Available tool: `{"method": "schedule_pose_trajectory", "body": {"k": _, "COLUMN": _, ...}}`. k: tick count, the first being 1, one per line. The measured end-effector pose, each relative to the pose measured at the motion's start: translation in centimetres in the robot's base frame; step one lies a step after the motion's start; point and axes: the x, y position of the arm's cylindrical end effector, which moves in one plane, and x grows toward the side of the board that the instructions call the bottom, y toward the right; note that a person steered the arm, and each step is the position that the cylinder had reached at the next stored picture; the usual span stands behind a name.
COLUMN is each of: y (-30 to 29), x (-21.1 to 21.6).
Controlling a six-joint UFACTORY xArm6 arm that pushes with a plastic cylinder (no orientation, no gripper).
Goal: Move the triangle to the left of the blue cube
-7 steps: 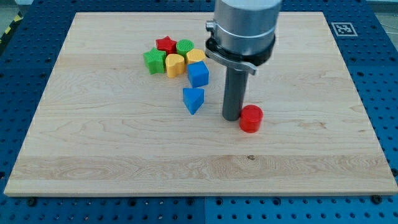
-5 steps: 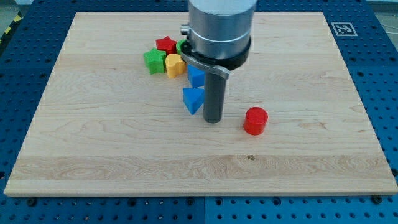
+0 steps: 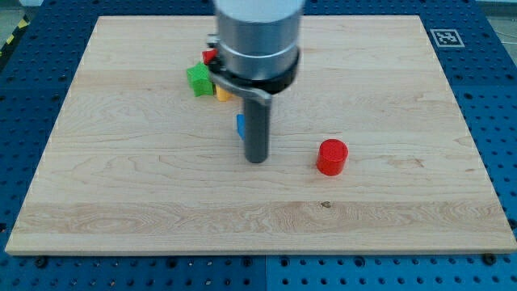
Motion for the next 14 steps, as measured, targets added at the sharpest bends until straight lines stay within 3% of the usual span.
{"method": "schedule_pose_trajectory", "body": {"k": 2, "y": -0.6, "x": -1.1}}
{"method": "schedule_pose_trajectory", "body": {"k": 4, "y": 2.8, "x": -0.3}}
{"method": "schedule_pose_trajectory", "body": {"k": 12, "y": 2.8, "x": -1.9}}
{"method": "schedule_pose_trajectory", "body": {"k": 14, "y": -1.3, "x": -4.3}}
